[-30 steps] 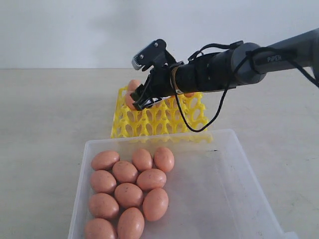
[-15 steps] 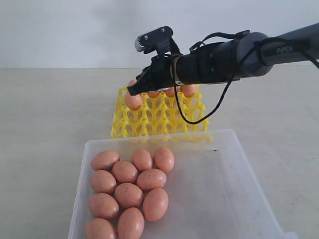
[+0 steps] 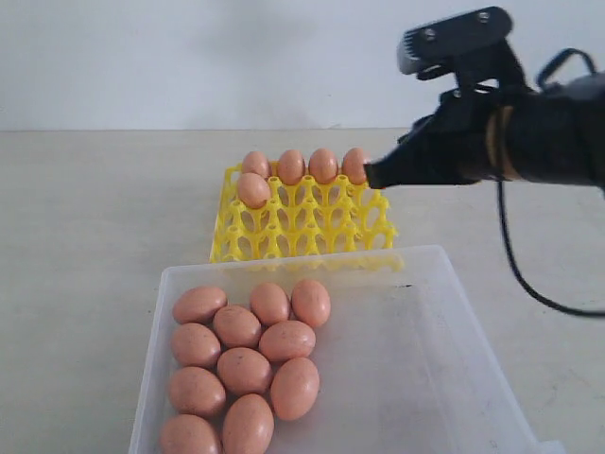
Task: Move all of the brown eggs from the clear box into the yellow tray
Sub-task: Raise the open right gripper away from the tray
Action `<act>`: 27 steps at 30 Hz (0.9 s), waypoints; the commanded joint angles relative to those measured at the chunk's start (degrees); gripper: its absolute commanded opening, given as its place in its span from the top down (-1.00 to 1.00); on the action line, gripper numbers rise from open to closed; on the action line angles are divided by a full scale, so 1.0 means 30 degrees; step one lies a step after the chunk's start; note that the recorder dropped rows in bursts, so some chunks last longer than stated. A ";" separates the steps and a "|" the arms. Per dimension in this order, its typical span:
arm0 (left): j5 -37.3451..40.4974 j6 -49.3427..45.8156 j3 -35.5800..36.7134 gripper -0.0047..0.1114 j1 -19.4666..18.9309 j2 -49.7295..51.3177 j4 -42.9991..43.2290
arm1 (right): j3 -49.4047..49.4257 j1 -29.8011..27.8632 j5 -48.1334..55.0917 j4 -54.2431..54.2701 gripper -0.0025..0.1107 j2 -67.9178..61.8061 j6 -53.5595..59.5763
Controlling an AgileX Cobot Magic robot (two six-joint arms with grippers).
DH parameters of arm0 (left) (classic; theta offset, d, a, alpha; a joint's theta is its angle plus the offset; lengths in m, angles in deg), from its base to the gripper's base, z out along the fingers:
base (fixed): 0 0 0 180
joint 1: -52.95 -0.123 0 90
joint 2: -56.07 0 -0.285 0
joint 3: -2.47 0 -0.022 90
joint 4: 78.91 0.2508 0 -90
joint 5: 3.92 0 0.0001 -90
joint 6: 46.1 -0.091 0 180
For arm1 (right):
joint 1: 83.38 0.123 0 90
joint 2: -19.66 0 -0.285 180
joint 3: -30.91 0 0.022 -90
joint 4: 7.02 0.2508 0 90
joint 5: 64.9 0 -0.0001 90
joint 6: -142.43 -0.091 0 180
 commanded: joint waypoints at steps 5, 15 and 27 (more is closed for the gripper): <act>-0.0065 -0.0053 0.0069 0.85 0.0124 -0.0058 -0.0052 | 0.3601 0.0087 -1.3756 -0.0501 0.96 0.2610 -0.0186; -0.0029 -0.0053 0.0069 0.85 0.0124 -0.0058 -0.0052 | 0.1663 0.0087 -0.6016 -0.0501 0.96 -0.1164 -0.4735; -0.0064 -0.0053 0.0069 0.85 0.0124 -0.0058 -0.0052 | 0.1303 0.0087 0.3989 -0.0501 0.96 -0.2404 0.6242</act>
